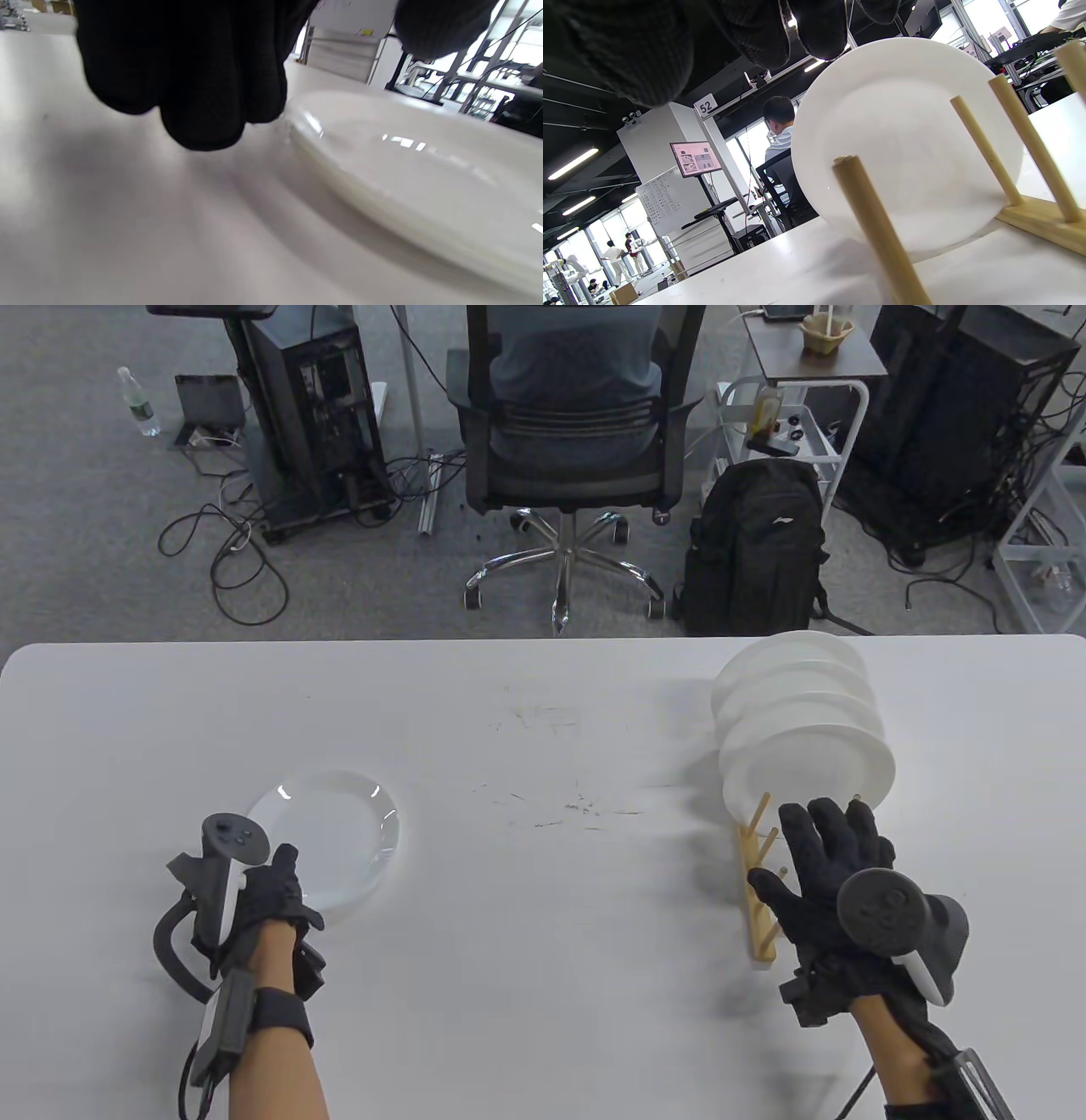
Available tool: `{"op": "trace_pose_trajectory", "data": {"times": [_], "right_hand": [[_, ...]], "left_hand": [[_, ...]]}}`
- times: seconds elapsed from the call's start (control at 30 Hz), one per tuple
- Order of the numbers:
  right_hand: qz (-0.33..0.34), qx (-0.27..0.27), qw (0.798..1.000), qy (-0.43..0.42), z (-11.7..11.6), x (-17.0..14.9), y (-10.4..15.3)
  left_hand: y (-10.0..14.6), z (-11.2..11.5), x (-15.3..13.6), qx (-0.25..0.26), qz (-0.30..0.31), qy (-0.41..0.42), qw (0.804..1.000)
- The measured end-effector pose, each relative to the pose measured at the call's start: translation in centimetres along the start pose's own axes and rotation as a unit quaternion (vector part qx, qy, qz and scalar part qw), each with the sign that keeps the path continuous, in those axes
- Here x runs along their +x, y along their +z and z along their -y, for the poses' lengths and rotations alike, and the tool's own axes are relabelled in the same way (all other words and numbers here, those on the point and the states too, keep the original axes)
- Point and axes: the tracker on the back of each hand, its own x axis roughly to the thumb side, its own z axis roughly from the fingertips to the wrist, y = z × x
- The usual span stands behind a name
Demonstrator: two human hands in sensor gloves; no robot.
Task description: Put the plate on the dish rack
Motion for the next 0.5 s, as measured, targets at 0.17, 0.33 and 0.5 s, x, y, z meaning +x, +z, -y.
{"op": "trace_pose_trajectory", "data": {"times": [0.17, 0.33, 0.5], "right_hand": [[-0.009, 0.016, 1.0, 0.004, -0.6, -0.2, -0.2], [-0.01, 0.02, 1.0, 0.003, -0.5, -0.2, -0.2], [-0.013, 0.027, 1.0, 0.002, -0.7, -0.4, -0.3]], "left_hand": [[-1.0, 2.7, -0.7, -0.052, -0.031, 0.037, 0.997], [-1.5, 3.0, -0.7, -0.046, -0.049, 0.082, 0.994], [-1.5, 2.2, -1.1, -0.035, -0.054, 0.086, 0.994]]}}
